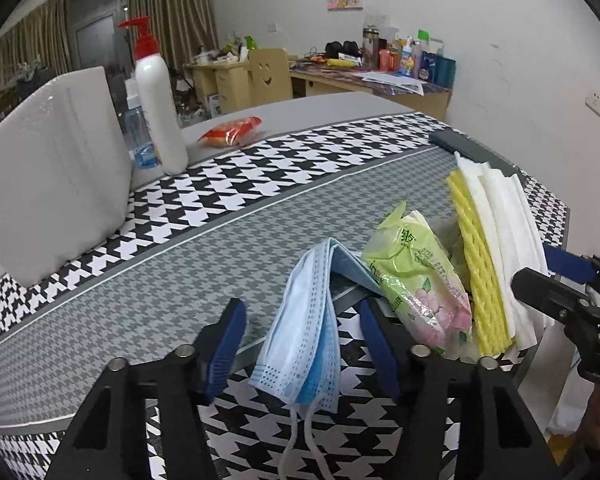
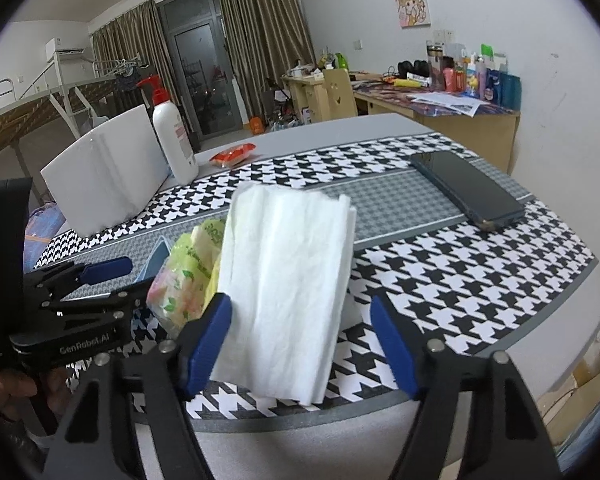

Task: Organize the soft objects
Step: 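Move both grippers toward the blue mask and the white tissues, then close the left gripper on the blue mask while the right gripper grasps the white tissues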

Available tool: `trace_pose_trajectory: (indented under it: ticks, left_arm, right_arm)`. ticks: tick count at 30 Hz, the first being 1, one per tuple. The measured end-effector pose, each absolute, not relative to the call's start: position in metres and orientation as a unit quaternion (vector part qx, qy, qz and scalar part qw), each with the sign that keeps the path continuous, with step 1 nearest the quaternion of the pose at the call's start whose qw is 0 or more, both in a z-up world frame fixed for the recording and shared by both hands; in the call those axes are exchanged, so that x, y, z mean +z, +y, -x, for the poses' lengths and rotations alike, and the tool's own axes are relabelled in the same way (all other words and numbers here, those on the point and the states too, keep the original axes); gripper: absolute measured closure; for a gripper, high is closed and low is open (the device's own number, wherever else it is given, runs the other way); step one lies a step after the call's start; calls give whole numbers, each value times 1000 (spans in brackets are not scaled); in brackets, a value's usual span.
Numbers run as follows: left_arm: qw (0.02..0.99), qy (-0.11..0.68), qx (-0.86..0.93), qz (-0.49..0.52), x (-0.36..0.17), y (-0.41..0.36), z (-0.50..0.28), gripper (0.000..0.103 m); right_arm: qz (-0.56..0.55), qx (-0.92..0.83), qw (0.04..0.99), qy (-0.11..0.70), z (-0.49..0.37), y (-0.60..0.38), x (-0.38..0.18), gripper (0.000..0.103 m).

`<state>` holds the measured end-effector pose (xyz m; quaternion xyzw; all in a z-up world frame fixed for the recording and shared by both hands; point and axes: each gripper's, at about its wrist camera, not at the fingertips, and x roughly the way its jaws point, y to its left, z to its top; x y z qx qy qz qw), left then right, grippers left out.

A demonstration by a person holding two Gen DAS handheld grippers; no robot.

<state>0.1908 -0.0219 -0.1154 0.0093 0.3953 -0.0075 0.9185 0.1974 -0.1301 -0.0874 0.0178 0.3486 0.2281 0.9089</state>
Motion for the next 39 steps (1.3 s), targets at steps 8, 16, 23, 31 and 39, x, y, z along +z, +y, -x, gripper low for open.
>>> trace_pose_trajectory:
  ticks: [8, 16, 23, 31, 39]
  left_arm:
    - [913, 408, -16, 2, -119, -20, -195, 66]
    - [912, 409, -29, 3, -120, -21, -194, 88]
    - [921, 388, -45, 4, -111, -23, -186, 94]
    - [925, 377, -45, 12, -103, -22, -178, 94]
    - [925, 376, -46, 14, -104, -23, -172, 94]
  right_arm:
    - [-25, 239, 900, 364, -197, -133, -92, 57]
    - [-29, 246, 895, 370, -198, -136, -94, 83]
    - [-40, 240, 906, 348, -193, -148, -83, 90]
    - [-44, 242, 912, 328, -188, -154, -70, 90]
    - [-19, 211, 912, 350, -192, -154, -85, 84]
